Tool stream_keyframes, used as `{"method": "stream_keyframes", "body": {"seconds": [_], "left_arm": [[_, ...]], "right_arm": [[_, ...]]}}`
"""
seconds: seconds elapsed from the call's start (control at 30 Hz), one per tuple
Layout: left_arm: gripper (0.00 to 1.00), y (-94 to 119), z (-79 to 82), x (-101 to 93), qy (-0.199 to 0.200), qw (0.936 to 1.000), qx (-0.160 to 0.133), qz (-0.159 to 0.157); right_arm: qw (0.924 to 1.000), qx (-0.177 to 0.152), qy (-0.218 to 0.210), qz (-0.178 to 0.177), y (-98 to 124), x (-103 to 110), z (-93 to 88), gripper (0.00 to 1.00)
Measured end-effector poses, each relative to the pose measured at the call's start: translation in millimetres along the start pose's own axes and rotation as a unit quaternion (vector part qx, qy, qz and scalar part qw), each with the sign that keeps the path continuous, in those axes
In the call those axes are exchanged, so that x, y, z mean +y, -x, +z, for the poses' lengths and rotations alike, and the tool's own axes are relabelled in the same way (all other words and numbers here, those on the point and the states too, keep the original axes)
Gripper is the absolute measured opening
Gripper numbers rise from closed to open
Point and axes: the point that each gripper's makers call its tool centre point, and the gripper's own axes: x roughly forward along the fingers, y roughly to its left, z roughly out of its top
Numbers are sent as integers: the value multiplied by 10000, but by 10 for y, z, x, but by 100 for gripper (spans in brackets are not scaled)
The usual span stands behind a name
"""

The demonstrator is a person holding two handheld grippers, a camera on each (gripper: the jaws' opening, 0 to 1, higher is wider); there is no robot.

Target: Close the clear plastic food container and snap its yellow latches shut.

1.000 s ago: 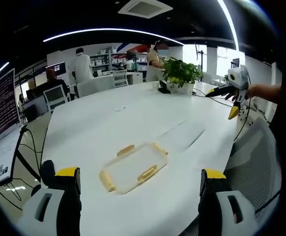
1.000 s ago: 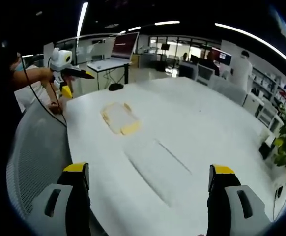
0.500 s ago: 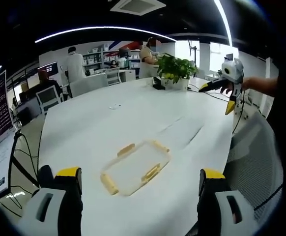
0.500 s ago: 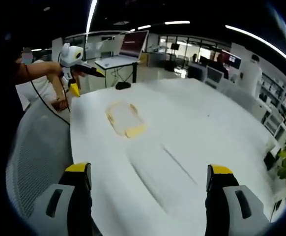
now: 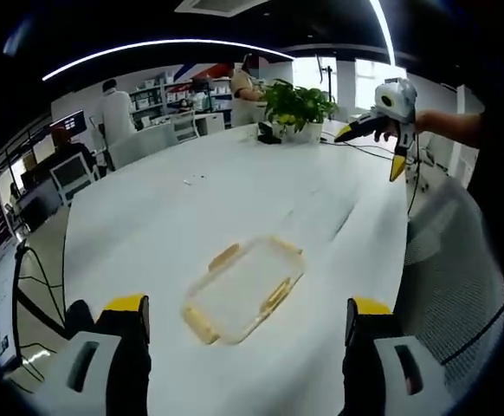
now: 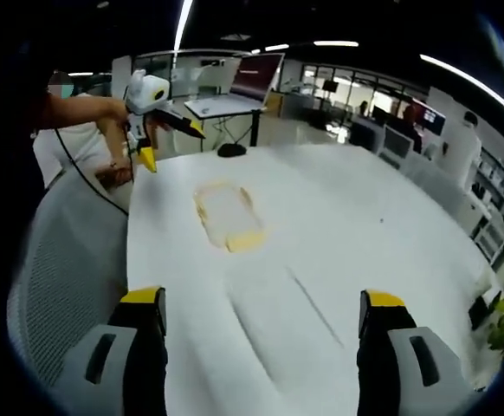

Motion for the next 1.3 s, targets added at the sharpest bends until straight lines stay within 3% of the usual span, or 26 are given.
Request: {"method": "stream_keyframes", "body": {"seconds": [0.73,1.3], "left_arm": [[77,-148,-195,228,-445,9975,476,-276],[67,-405,-321,290,-770,9914,844,-646]], "right_arm": [[9958,188,734,510,-449,-12,266,84],[9898,548,984,878,-911,-26,302,75]]}}
